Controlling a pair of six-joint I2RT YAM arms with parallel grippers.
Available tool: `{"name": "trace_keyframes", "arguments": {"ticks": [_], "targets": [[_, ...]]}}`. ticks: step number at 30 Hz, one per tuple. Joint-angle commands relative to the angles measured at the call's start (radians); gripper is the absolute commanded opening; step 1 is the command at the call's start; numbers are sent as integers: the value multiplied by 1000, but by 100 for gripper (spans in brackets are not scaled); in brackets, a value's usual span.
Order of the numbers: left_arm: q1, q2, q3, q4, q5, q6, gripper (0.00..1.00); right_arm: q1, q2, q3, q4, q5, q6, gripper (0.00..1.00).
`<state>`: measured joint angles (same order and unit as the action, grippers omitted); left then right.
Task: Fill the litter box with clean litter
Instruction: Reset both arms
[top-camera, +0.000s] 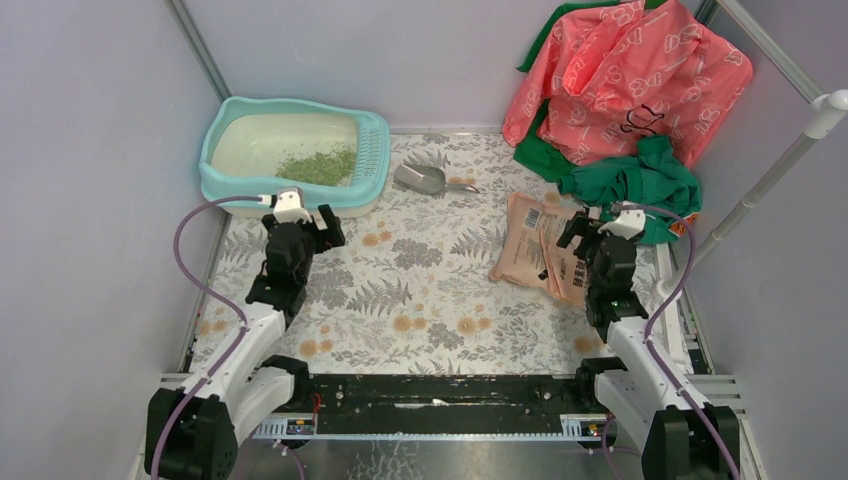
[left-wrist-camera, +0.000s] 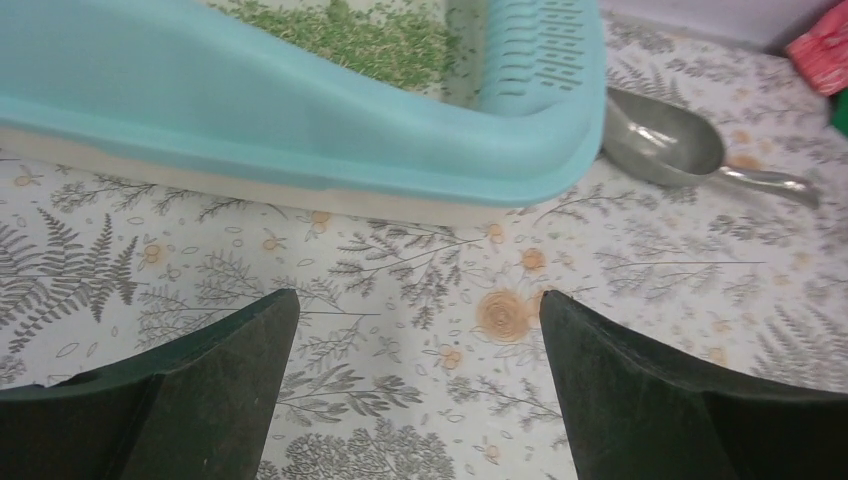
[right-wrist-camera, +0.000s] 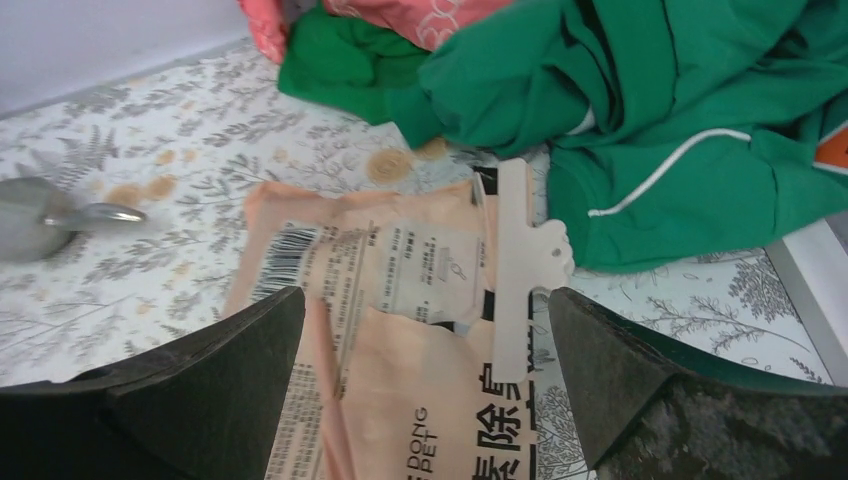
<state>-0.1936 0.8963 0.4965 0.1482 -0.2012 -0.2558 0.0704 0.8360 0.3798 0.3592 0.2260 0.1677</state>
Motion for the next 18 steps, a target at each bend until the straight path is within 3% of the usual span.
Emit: {"name": "trace_keyframes", "arguments": {"ticks": [1,10,18], "targets": [[15,55,-51,261,-100,91,98,4,54,-76,302,119,-32,100],[78,184,-177,500,-68,142,98,3,329,-105,490,218,-37,100],[111,234,-218,623,20,134,99,3,461,-199,738,303,-42,100]]}}
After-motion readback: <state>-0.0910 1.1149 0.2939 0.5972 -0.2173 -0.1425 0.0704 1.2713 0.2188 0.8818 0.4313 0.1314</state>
